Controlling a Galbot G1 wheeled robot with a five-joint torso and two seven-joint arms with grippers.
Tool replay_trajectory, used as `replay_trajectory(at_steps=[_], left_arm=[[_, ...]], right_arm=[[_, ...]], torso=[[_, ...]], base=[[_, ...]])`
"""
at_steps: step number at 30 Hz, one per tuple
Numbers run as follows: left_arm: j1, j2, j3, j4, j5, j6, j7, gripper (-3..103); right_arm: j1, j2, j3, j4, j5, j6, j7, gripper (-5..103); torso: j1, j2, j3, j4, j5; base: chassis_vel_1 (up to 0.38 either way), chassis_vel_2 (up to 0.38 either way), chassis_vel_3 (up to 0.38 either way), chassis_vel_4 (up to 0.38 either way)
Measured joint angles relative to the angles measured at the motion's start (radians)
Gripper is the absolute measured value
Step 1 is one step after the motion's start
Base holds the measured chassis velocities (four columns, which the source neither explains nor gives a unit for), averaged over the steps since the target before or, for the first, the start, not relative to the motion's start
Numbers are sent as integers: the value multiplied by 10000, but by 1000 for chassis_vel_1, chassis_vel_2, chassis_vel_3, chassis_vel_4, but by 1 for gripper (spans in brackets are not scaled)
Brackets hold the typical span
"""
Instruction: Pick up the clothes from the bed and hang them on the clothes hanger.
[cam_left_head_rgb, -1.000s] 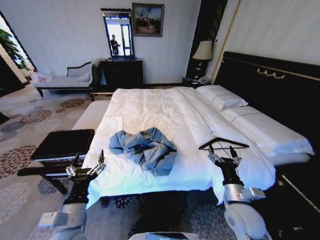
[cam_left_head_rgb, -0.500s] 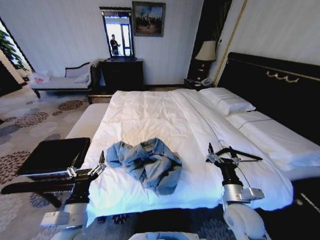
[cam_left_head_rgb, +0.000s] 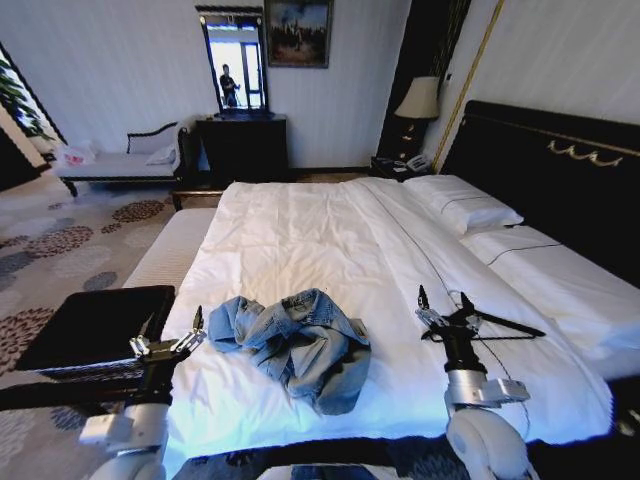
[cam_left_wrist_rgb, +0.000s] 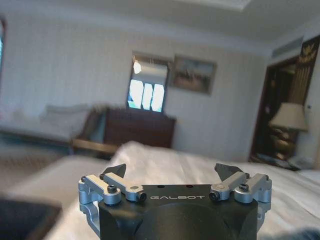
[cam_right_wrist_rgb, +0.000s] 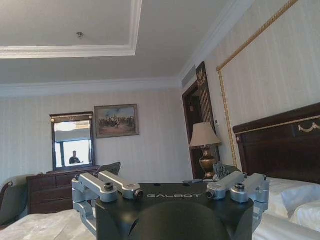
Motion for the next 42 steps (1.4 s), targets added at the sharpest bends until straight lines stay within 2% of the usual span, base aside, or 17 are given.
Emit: replay_trajectory(at_steps=[2, 4, 5, 7, 8, 10, 12, 13, 16, 17, 19, 21, 23, 24, 29, 35, 42], left_arm=[[-598, 835, -284, 1210, -692, 432, 487, 100], [-661, 984, -297, 1393, -748, 488, 598, 100], [-755, 1475, -264, 2009, -794, 622, 1187, 100], [-679, 1971, -23, 2598, -189, 522, 2241, 100], [-679, 1971, -23, 2598, -189, 522, 2241, 100], [-582, 2338, 341, 3075, 1063, 138, 3156, 100], [-649, 2522, 568, 3351, 1746, -73, 3446, 100], [-649, 2522, 568, 3351, 1746, -73, 3446, 100], [-1002, 2763, 836, 3955, 3369, -548, 3550, 100], [-1002, 2763, 836, 3955, 3369, -548, 3550, 100], [-1274, 2839, 842, 4421, 4676, -1228, 3451, 100], [-1373, 2855, 842, 4546, 4958, -1419, 3408, 100], [-2051, 3007, 1080, 4964, 5981, -2388, 3514, 100], [-2171, 3054, 1177, 5031, 6191, -2514, 3598, 100], [-2700, 3276, 1743, 5612, 6510, -2750, 3862, 100], [-3437, 3321, 2415, 6329, 6354, -2908, 3973, 100], [-3131, 3175, 2029, 5495, 6657, -3044, 3918, 100]], right_arm=[[14, -21, -3, -69, -16, 74, 20, 100], [17, -27, -5, -81, -17, 83, 19, 100], [30, -49, -14, -142, -19, 137, 31, 100], [57, -65, -33, -199, -19, 172, 44, 100], [57, -65, -33, -199, -19, 172, 44, 100], [107, -71, -76, -263, -6, 201, 75, 100], [151, -80, -122, -334, 7, 246, 85, 100], [151, -80, -122, -334, 7, 246, 85, 100], [358, -132, -336, -593, 3, 367, 100, 100], [358, -132, -336, -593, 3, 367, 100, 100], [636, -240, -669, -827, 3, 381, 128, 100], [729, -275, -796, -916, 3, 383, 135, 100], [1065, -317, -1249, -1401, -42, 428, 149, 100], [1111, -304, -1314, -1501, -65, 441, 152, 100], [1311, -259, -1495, -1823, -122, 462, 174, 100], [1673, -248, -1609, -2321, -86, 563, 290, 100], [1881, -396, -1698, -2617, 56, 566, 328, 100]], torso=[[3, -1, 1, -4, -3], [4, -1, 1, -4, -4], [14, -6, 4, -7, -3], [22, -10, 7, -5, 2], [22, -10, 7, -5, 2], [21, -10, 6, -1, 2], [17, -9, 5, 0, 1], [17, -9, 5, 0, 1], [11, -6, 3, -6, 0], [11, -6, 3, -6, 0], [12, -7, 3, -3, 0], [13, -7, 4, -1, 0], [16, -8, 5, -5, 3], [15, -7, 4, -6, 2], [14, -7, 4, -2, 1], [16, -8, 5, -6, 1], [16, -8, 5, -2, 4]], base=[[0, 0, 0, 0], [0, 0, 0, 0], [0, 0, 0, 0], [0, 0, 0, 0], [0, 0, 0, 0], [0, 0, 0, 0], [0, 0, 0, 0], [0, 0, 0, 0], [0, 0, 0, 0], [0, 0, 0, 0], [0, 0, 0, 0], [0, 0, 0, 0], [0, 0, 0, 0], [0, 0, 0, 0], [0, 0, 0, 0], [0, 0, 0, 0], [0, 0, 0, 0]])
